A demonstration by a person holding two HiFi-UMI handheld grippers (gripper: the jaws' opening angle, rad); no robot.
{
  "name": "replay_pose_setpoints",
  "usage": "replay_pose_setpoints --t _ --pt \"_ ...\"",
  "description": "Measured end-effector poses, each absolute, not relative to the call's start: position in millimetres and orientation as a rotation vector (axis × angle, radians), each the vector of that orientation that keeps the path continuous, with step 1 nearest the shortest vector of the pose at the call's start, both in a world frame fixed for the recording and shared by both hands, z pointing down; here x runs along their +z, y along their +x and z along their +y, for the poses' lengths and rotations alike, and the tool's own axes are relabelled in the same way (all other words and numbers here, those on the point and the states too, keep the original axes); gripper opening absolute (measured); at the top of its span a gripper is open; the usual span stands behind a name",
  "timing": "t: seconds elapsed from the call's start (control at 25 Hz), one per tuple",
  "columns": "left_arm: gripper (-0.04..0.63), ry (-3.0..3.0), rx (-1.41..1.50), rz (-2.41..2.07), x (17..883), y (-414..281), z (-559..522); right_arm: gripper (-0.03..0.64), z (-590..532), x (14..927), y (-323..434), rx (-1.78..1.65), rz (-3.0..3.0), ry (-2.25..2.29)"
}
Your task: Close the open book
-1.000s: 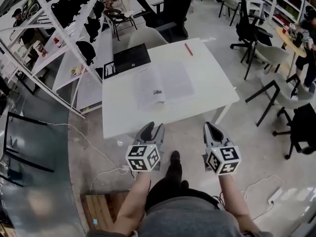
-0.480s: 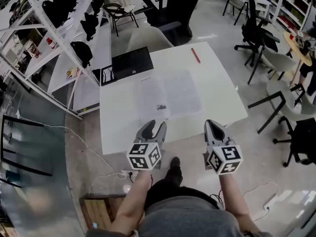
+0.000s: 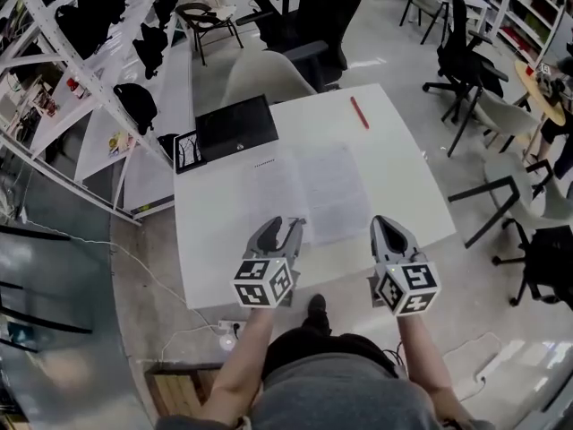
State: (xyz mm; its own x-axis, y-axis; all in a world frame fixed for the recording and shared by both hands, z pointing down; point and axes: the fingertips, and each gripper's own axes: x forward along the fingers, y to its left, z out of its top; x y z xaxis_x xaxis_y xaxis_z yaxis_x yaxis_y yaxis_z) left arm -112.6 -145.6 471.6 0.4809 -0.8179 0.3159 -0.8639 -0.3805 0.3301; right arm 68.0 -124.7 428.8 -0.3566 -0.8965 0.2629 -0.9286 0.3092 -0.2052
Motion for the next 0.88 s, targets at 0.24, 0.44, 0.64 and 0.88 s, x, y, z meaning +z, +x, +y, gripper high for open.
replay_pose_setpoints --t 0.24,0.44,0.64,0.88 --pt "0.167 2.268 0.11 -1.374 474.1 -112.8 -159.9 0.002 -144.3 431.8 60.7 0.491 -2.454 1.704" --pt "0.175 2.224 0.092 -1.359 482.7 -113.4 -164.1 0.002 -155.0 437.3 53.7 0.498 -2.467 1.655" --pt "0.179 2.154 0.057 -1.396 486.1 -114.9 -167.0 0.002 -170.9 442.5 53.2 0.519 -2.499 1.583" --pt "0.181 2.063 -0.01 -1.466 482.3 -115.3 -171.6 0.002 -194.3 441.0 50.3 0.518 -2.554 1.455"
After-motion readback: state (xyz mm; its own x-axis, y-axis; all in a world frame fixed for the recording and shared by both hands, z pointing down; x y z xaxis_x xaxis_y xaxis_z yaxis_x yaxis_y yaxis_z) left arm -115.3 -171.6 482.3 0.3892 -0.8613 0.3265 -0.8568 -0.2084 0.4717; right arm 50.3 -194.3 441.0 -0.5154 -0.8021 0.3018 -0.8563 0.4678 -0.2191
